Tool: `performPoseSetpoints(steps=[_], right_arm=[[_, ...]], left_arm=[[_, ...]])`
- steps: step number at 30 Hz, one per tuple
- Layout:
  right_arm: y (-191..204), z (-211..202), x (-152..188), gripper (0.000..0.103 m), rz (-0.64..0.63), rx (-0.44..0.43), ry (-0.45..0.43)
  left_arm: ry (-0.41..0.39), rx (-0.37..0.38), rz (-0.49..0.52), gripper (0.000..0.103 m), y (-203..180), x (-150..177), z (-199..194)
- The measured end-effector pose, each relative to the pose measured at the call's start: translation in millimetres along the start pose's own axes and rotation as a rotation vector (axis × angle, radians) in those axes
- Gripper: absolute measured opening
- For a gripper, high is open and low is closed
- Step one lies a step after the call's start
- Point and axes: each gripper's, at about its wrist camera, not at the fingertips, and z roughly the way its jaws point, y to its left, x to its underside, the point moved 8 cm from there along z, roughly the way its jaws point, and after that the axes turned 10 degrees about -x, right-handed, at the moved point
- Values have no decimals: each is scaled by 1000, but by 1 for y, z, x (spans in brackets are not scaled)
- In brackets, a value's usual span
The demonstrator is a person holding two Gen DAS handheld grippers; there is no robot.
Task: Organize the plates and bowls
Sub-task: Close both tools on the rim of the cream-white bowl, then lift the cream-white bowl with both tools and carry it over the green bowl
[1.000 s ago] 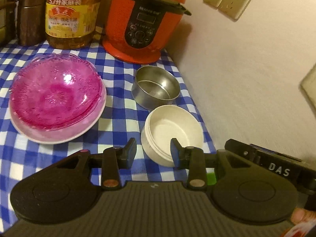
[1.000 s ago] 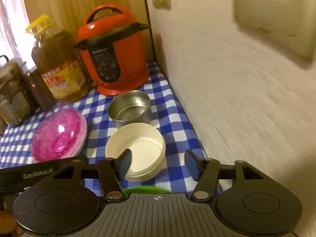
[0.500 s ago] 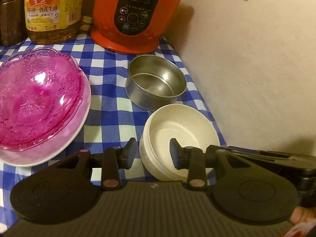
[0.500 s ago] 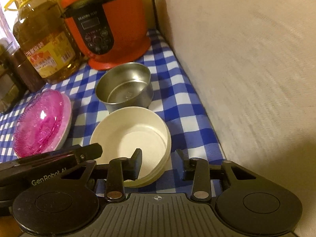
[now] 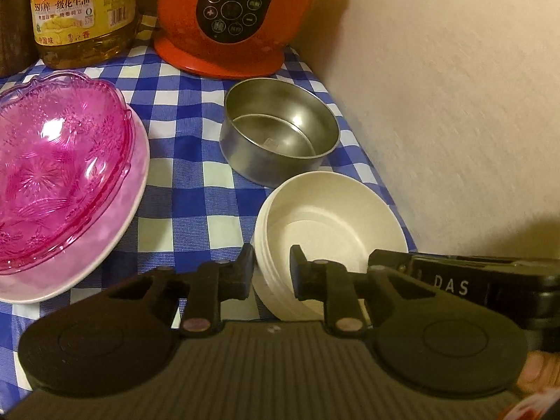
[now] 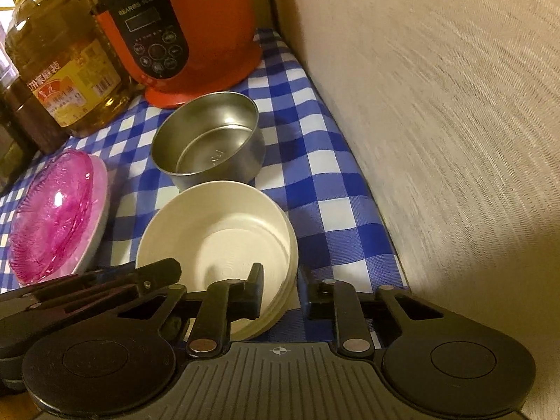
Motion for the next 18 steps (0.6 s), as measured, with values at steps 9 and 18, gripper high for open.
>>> performPoseSetpoints(steps=[9,18], right_arm=[[-2,4,1,15,4,4,12],[8,-17,-1,11,-4,-10,-72]], left_arm=[[1,-17,16,16,-1,-1,1],[-57,-2,-13,12,4,-2,-23]])
